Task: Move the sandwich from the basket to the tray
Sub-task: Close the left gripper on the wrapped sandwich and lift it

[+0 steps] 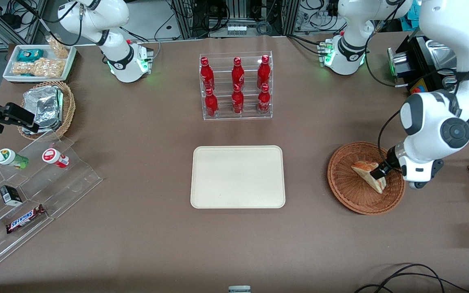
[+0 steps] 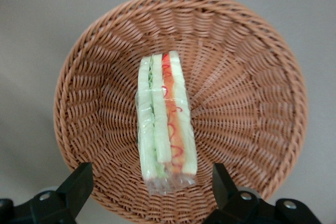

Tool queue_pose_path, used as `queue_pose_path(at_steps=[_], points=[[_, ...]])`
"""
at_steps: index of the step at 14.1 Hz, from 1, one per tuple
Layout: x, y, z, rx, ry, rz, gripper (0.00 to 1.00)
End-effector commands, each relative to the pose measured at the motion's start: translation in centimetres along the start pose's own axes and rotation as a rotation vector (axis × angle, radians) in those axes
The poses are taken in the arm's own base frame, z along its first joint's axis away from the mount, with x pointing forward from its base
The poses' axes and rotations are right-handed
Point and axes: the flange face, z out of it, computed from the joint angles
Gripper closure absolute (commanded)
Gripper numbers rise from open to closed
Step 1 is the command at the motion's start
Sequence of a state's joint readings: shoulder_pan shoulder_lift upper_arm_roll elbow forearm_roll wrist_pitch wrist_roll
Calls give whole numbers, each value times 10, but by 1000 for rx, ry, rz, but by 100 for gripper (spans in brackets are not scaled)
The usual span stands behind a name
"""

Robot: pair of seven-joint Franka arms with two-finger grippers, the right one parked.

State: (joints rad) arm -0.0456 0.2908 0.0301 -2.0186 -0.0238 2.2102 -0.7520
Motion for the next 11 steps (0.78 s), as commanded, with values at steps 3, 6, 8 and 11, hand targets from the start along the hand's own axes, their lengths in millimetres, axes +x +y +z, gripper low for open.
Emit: queue_pose_path(at_steps=[3,6,8,11], points=[[7,10,35,-42,-59,-158,4],[9,10,41,-42,-70,-216,95],[10,12,35,-37,-63,-204,96],[12,13,6,33,-102,-181,97]])
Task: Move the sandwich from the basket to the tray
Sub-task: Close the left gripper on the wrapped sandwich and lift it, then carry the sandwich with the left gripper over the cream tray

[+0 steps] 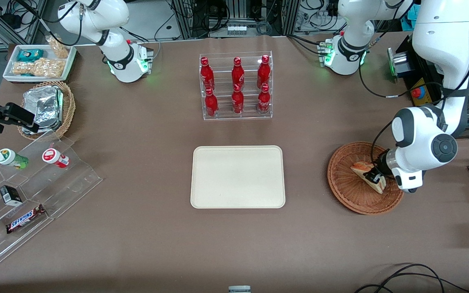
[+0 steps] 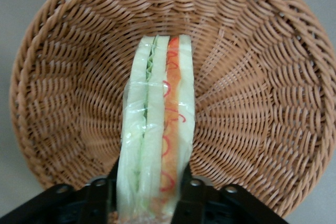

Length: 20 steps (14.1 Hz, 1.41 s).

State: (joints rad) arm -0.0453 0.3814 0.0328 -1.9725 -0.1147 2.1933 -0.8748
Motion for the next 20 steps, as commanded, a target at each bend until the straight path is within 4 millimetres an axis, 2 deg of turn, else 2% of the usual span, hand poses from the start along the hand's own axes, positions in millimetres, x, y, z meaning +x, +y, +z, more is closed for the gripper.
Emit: queue_pose_path(at_steps=[1,3,4,7,8,10,12,14,15,18,20], points=[[0,9,-47,77,-14,10,97],[-8,18,-78,116,-37,17,97],[-15,24,-86,117,-43,32,96],[-70,60,-80,113,-48,150,94],[-92,79,-80,96,-45,211,93],[-146,117,-73,54,-36,449,96],[-194,142,-70,-6,2,553,100],[-247,165,-56,-40,35,648,100],[-277,178,-42,-67,49,689,100],[-339,207,-14,-114,62,766,100],[-368,226,-6,-132,60,779,100]])
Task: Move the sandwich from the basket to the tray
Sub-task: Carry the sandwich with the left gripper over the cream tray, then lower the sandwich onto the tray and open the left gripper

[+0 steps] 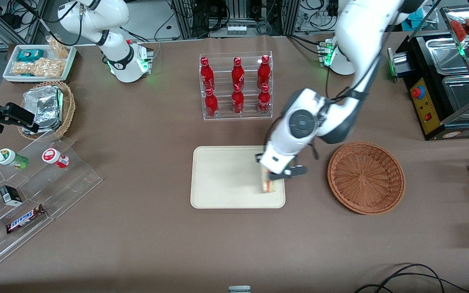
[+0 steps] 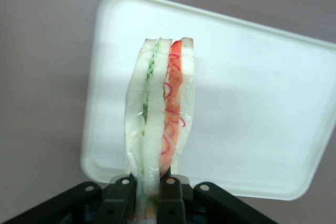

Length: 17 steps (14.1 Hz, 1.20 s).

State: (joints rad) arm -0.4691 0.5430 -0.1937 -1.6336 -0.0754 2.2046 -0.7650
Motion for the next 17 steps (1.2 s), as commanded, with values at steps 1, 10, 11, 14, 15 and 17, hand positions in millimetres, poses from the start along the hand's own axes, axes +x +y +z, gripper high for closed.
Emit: queue_pose_path(at_steps=[1,10,11,14,15,17], points=[[0,40,8,-9,31,28,100],[-12,77,70,13,81,4,100],[-13,78,77,2,81,3,100],[-10,76,76,-7,78,6,24],[-5,73,72,-11,82,-6,0],[-9,77,38,-25,98,-4,0]])
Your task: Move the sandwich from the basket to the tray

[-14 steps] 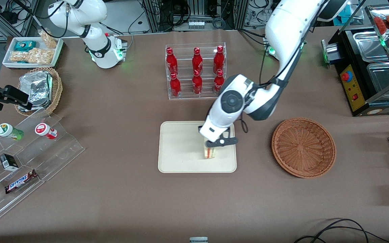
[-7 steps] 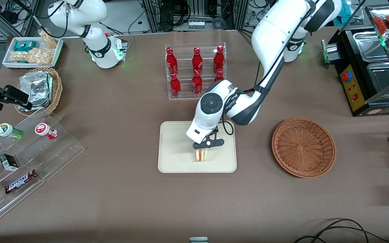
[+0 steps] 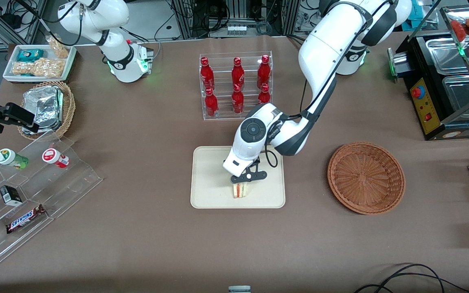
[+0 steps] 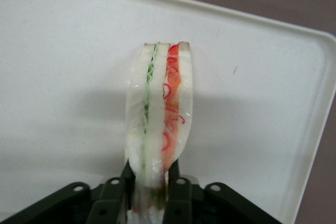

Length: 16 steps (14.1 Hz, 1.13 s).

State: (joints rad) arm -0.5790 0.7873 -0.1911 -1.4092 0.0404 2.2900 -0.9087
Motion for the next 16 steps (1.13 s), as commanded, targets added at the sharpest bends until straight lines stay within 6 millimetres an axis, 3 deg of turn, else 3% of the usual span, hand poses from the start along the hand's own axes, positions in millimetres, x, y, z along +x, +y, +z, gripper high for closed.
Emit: queue_pose_path(at_steps=[1,5,7,8,9,12,16], points=[[-6,4,-52,7,11,-16,0],[-16,-15,-137,127,-4,1,0],[-7,-36,-186,173,25,-23,0],[-4,-46,-201,188,18,-58,0],[-2,-56,-210,218,12,-68,0],[32,-104,-227,255,15,-156,0],[67,-200,-253,271,-44,-112,0]])
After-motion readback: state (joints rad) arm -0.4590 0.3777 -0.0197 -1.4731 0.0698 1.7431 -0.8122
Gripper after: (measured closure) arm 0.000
